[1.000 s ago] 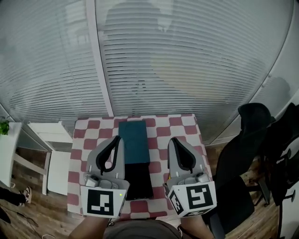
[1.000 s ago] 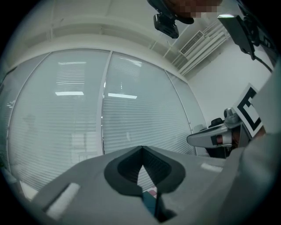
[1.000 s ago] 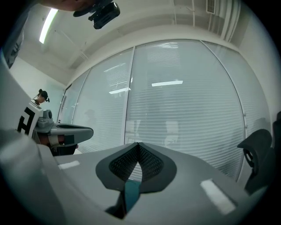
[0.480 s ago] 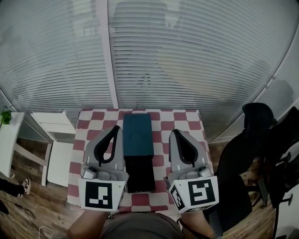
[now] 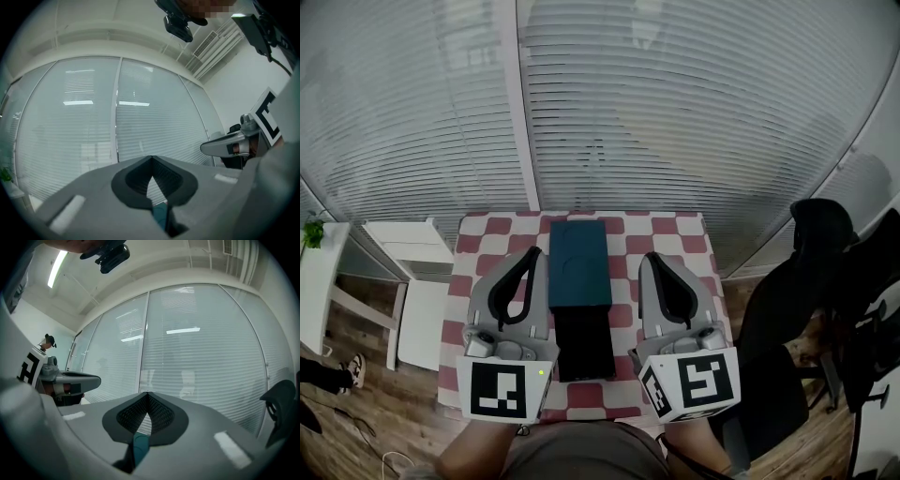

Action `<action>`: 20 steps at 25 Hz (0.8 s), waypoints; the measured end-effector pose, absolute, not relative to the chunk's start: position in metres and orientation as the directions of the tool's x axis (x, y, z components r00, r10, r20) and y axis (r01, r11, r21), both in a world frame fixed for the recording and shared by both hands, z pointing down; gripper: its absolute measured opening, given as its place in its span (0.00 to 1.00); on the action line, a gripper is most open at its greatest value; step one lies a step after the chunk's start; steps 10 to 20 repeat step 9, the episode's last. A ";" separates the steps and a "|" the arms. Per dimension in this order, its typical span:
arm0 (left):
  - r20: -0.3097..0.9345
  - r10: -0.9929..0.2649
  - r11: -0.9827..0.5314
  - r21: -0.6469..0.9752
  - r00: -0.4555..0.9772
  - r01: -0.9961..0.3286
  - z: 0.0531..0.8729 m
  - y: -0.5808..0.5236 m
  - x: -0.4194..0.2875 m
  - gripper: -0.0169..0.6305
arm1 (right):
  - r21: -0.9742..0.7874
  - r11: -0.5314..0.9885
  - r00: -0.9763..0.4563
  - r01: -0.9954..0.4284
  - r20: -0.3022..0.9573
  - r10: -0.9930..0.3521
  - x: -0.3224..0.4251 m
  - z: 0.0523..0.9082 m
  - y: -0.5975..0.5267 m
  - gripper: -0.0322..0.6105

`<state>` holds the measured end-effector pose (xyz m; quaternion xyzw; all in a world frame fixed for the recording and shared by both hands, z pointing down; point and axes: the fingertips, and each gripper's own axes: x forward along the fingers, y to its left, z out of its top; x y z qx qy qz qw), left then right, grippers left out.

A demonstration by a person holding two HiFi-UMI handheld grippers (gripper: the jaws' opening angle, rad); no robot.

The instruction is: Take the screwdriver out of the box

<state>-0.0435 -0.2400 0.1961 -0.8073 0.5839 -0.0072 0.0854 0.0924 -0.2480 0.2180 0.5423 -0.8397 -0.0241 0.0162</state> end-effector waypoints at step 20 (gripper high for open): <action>-0.082 -0.944 -0.305 -0.144 0.319 -0.941 0.199 -0.242 -0.044 0.03 | 0.059 0.416 -0.416 -0.907 0.005 -0.909 0.091 0.221 -0.251 0.09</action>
